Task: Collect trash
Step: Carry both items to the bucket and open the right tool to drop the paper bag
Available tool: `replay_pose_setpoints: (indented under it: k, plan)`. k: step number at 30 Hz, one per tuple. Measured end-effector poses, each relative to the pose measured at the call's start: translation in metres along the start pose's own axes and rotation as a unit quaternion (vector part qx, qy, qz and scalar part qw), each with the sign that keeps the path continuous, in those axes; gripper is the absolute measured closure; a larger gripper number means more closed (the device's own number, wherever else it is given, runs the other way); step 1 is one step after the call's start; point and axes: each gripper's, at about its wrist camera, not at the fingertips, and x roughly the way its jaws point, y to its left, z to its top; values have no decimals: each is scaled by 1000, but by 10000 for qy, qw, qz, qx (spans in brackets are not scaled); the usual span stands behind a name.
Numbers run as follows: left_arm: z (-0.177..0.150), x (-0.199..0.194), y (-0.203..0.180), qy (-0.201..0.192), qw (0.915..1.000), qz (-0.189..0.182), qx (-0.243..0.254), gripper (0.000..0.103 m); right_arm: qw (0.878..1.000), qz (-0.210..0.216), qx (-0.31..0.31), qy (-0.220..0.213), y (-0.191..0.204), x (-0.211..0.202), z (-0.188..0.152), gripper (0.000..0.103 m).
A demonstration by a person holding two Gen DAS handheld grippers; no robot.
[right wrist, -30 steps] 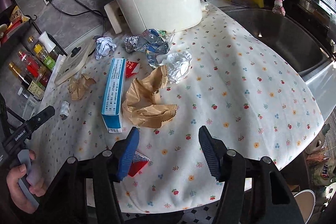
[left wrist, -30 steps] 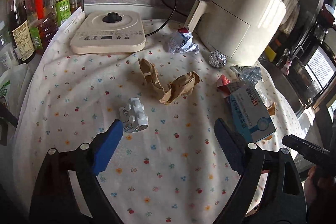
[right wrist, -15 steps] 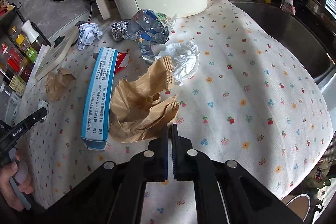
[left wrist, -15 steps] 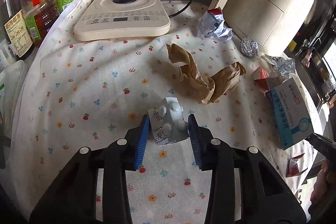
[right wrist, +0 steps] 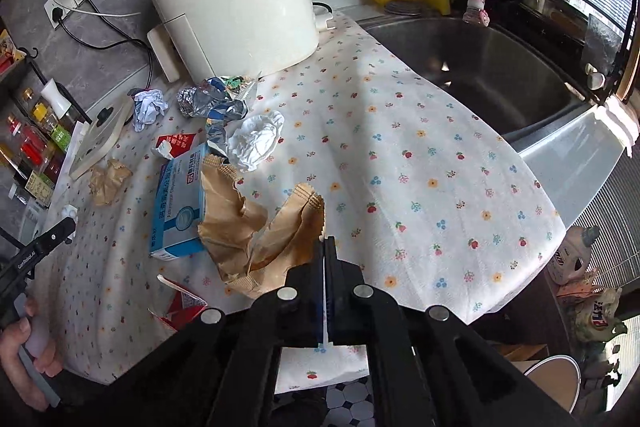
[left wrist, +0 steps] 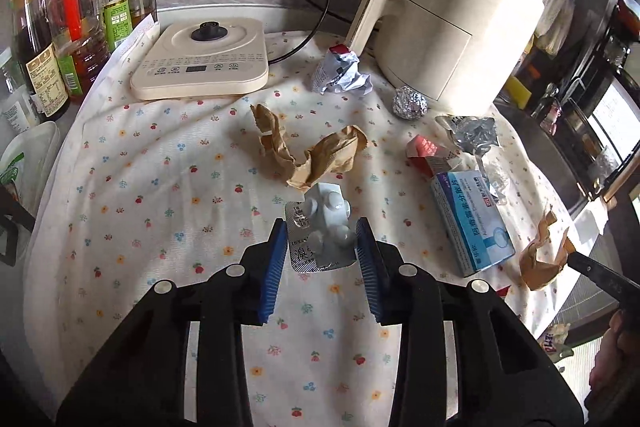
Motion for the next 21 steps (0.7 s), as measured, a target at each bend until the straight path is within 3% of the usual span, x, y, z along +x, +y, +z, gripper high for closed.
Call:
replay_pose_setpoints:
  k: [9,21]
  plan:
    - [-27,-21,-89,13,9975,-502,493,68,9989,-151,378,-228,-73,-56,-30,101]
    - [-61,-37,-185,166,9900,-898,1077,67,9914,-457,1189,-294,-176,-103,-91,101]
